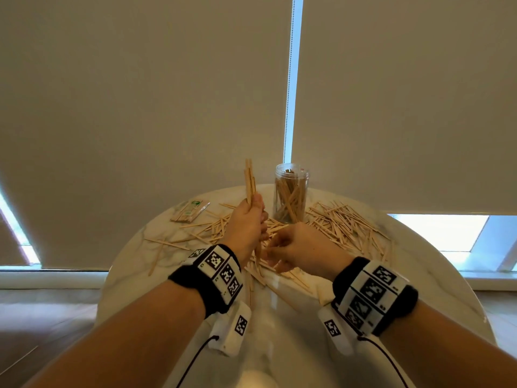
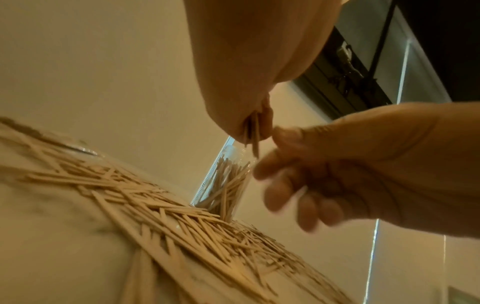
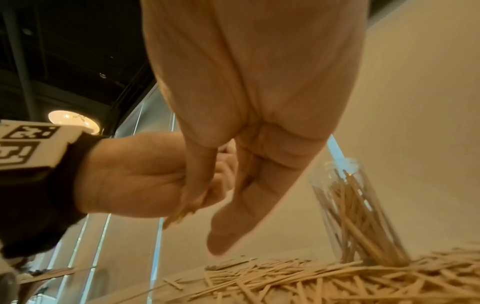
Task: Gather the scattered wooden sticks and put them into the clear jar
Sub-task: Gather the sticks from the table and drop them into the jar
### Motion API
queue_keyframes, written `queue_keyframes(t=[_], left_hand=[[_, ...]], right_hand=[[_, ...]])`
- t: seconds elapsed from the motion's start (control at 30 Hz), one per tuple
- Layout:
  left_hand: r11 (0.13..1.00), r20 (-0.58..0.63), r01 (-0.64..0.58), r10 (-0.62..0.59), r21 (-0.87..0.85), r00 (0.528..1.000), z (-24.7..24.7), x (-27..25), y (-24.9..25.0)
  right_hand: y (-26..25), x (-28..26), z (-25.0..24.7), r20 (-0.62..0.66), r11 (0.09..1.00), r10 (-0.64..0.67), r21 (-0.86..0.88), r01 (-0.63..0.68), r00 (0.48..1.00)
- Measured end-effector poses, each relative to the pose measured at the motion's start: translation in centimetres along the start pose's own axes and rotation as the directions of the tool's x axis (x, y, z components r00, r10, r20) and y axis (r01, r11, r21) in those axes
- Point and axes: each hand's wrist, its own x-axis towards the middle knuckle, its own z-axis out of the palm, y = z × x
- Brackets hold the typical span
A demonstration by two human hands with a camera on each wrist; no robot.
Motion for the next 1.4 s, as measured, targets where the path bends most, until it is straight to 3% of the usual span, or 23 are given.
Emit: queue_keyframes(t=[0.07, 0.1, 0.2, 0.27, 0.37, 0.47, 0.57, 0.67, 0.77, 0.87, 1.03, 1.17, 1.27, 1.4], left_hand=[[0.956, -0.015, 0.021, -0.017, 0.294, 1.0, -1.1, -0.2, 0.1], [0.886, -0.012, 0.042, -0.041, 0.462, 0.999, -1.8, -0.4, 0.2], [0.501, 0.026, 0.074, -0.19, 0.863, 0.981, -4.1, -1.2, 0.0], [0.249, 0.003, 0.065, -0.263, 0.966, 0.965, -5.5, -2.2, 0.2], [-0.077, -0.068, 0.043, -0.349, 0.996, 0.935, -6.8, -3.8, 0.9], [-0.265, -0.106, -0.006, -0.406, 0.964, 0.908, -7.9, -5.5, 1.5], [-0.29, -0.132, 0.001, -0.434, 0.957, 0.891, -8.1, -6.4, 0.9], [-0.276, -0.111, -0.014, -0.435, 0.961, 0.894, -7.3, -6.7, 0.8], [-0.27, -0.086, -0.038, -0.433, 0.962, 0.897, -6.3, -6.8, 0.7], [-0.256, -0.075, -0.031, -0.395, 0.966, 0.915, -6.3, -6.4, 0.1], [-0.095, -0.051, 0.027, -0.266, 0.995, 0.963, -6.6, -5.8, -1.3], [-0.016, -0.078, 0.077, -0.309, 0.997, 0.948, -6.7, -4.7, -1.8], [-0.011, -0.081, 0.083, -0.346, 0.997, 0.935, -6.4, -4.0, -1.7], [-0.024, -0.076, 0.072, -0.36, 0.997, 0.93, -5.7, -3.9, -1.2]], right_hand=[[0.7, -0.4, -0.7, 0.015, 0.971, 0.137, -0.198, -0.132, 0.99], [1.1, -0.8, -1.1, 0.023, 0.928, 0.221, -0.313, -0.203, 0.975], [1.9, -2.3, -1.8, 0.043, 0.76, 0.42, -0.563, -0.326, 0.906], [2.3, -3.0, -1.7, 0.083, 0.698, 0.508, -0.624, -0.353, 0.857], [2.7, -3.1, -1.2, 0.157, 0.741, 0.56, -0.534, -0.407, 0.814], [2.4, -3.2, -0.8, 0.164, 0.739, 0.564, -0.537, -0.407, 0.809], [1.3, -3.2, -0.8, 0.115, 0.701, 0.524, -0.62, -0.351, 0.844], [-0.2, -2.3, -0.4, 0.047, 0.744, 0.432, -0.583, -0.326, 0.901], [-1.7, -0.5, 0.7, 0.012, 0.725, 0.355, -0.635, -0.267, 0.935], [-2.5, 1.6, 2.8, 0.016, 0.65, 0.359, -0.722, -0.238, 0.933], [-2.0, 3.9, 5.7, -0.008, 0.557, 0.363, -0.8, -0.224, 0.932], [-1.6, 4.3, 4.9, 0.031, 0.598, 0.325, -0.781, -0.179, 0.945], [-1.1, 3.9, 3.4, 0.028, 0.63, 0.31, -0.755, -0.183, 0.95], [-0.3, 3.4, 2.5, 0.006, 0.609, 0.336, -0.764, -0.212, 0.942]])
